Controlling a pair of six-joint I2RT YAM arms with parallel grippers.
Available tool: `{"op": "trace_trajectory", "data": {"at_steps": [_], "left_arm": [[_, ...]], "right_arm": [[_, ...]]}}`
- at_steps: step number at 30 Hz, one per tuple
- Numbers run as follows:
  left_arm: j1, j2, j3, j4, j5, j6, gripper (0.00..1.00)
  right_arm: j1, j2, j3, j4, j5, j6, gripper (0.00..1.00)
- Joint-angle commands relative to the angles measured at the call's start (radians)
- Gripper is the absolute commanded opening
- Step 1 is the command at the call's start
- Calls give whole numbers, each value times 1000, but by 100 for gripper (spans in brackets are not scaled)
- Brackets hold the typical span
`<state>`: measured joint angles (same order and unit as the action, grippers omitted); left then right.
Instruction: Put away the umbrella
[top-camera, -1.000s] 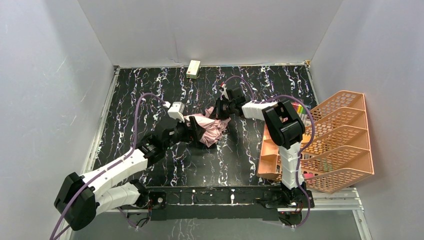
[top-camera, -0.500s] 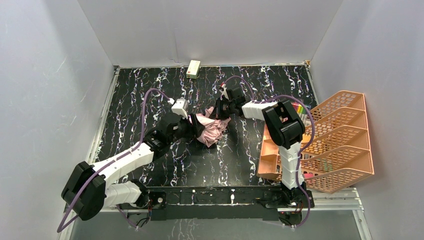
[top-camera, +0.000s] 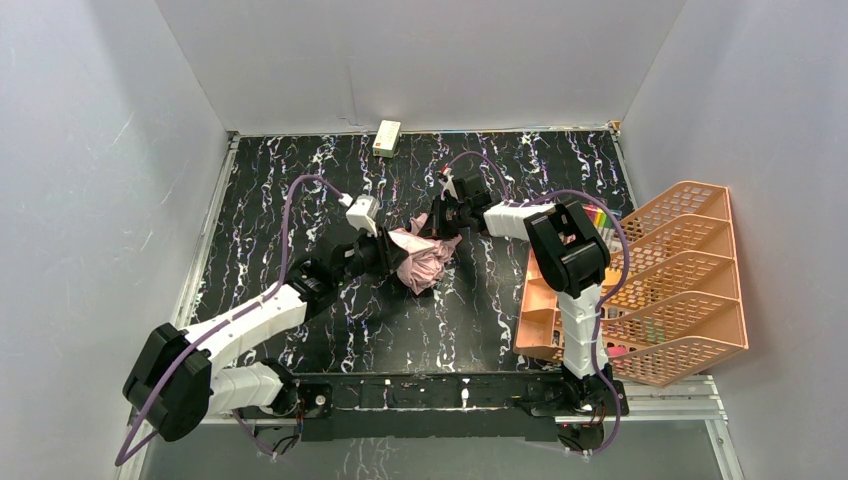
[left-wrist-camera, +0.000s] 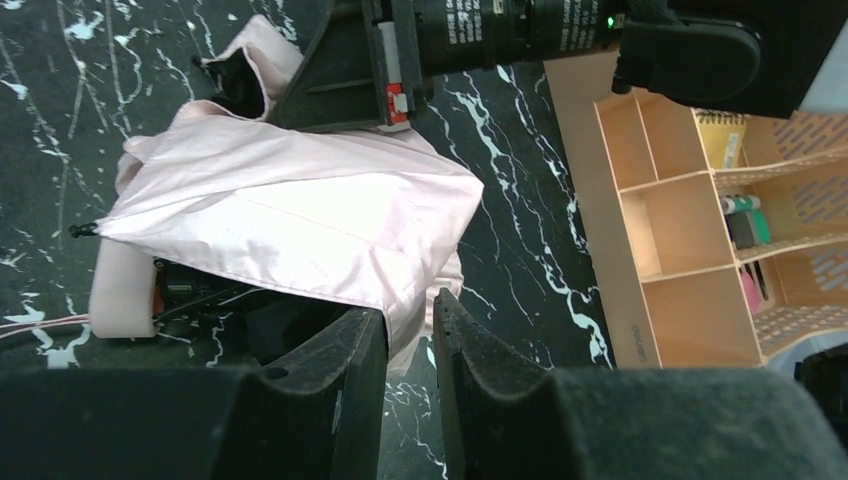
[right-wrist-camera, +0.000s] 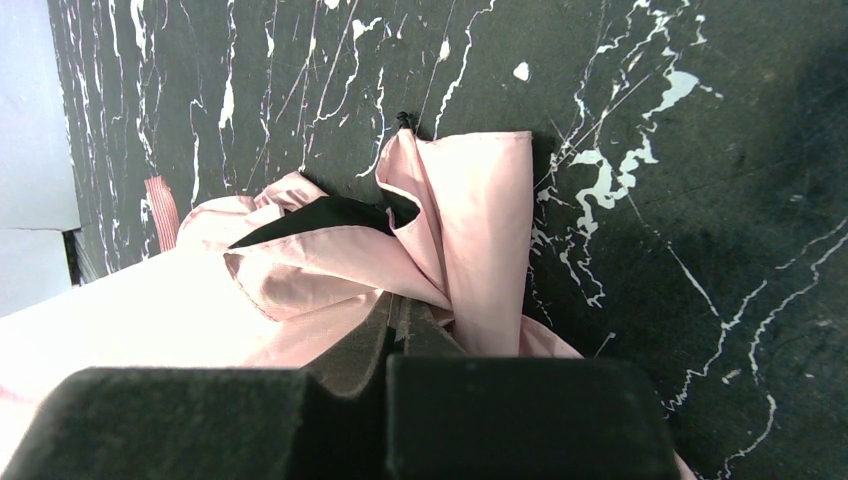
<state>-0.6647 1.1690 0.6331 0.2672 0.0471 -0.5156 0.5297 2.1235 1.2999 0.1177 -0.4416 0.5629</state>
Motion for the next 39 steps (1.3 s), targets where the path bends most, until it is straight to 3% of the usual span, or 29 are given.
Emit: {"op": "trace_trajectory", "data": {"at_steps": [1, 7, 13, 26, 39], "left_arm": [[1, -36, -42, 56, 105, -17, 21], [1, -93, -115, 60, 191, -35, 34], [1, -96, -171, 70, 170, -43, 44], [1, 47, -146, 173, 159, -15, 46], [4, 5, -123, 44, 56, 80, 47]], "right_arm": [[-19, 68, -19, -148, 112, -77, 0], [-19, 71, -18, -148, 110, -77, 0], [-19, 67, -23, -149, 108, -77, 0], [-19, 53, -27, -161, 115, -83, 0], [-19, 58, -21, -162, 108, -86, 0]]}}
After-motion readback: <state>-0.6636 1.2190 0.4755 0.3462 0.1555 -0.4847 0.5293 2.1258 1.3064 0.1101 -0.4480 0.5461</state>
